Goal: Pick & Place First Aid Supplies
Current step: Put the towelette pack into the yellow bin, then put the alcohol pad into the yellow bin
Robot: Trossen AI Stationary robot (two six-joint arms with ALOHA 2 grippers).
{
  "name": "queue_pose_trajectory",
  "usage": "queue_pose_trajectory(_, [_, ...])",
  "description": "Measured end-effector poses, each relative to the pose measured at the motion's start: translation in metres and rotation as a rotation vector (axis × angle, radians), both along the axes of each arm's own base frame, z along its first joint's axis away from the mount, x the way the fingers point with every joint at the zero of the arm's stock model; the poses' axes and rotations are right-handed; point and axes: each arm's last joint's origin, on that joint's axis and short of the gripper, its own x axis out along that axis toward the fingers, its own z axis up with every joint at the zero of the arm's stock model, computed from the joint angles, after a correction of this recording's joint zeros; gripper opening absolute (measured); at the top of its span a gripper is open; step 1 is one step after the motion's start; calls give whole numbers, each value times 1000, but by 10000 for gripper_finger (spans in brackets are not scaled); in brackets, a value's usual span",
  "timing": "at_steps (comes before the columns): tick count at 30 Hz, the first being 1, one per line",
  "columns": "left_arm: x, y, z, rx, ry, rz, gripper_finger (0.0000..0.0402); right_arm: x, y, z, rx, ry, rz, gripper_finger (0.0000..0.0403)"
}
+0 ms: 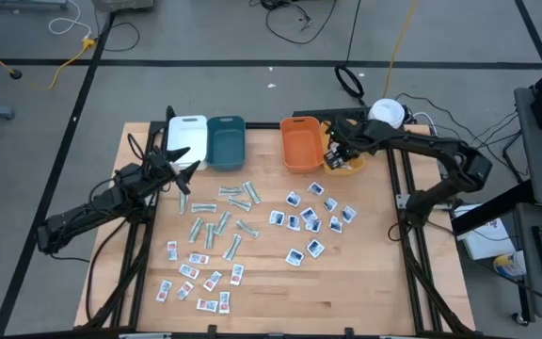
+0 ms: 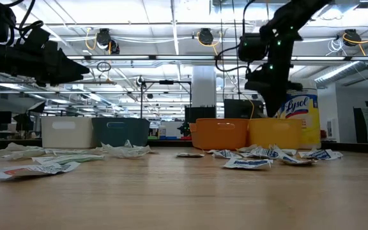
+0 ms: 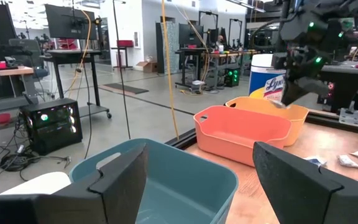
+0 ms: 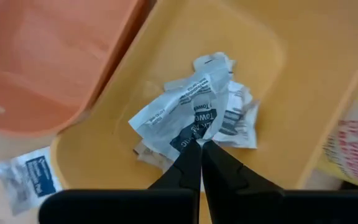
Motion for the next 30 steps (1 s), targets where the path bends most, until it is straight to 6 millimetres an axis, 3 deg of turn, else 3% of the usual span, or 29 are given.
queue_pose_trajectory(8, [0,0,0,0,0,0,296,-2,-1,-18,-6,3,7,17])
queue_pose_trajectory(21, [0,0,0,0,0,0,296,-2,-3,-18,-15,5,40,188])
queue_pose_trajectory(30, [0,0,0,0,0,0,296,-5,5,-4,-44,-11,111,221])
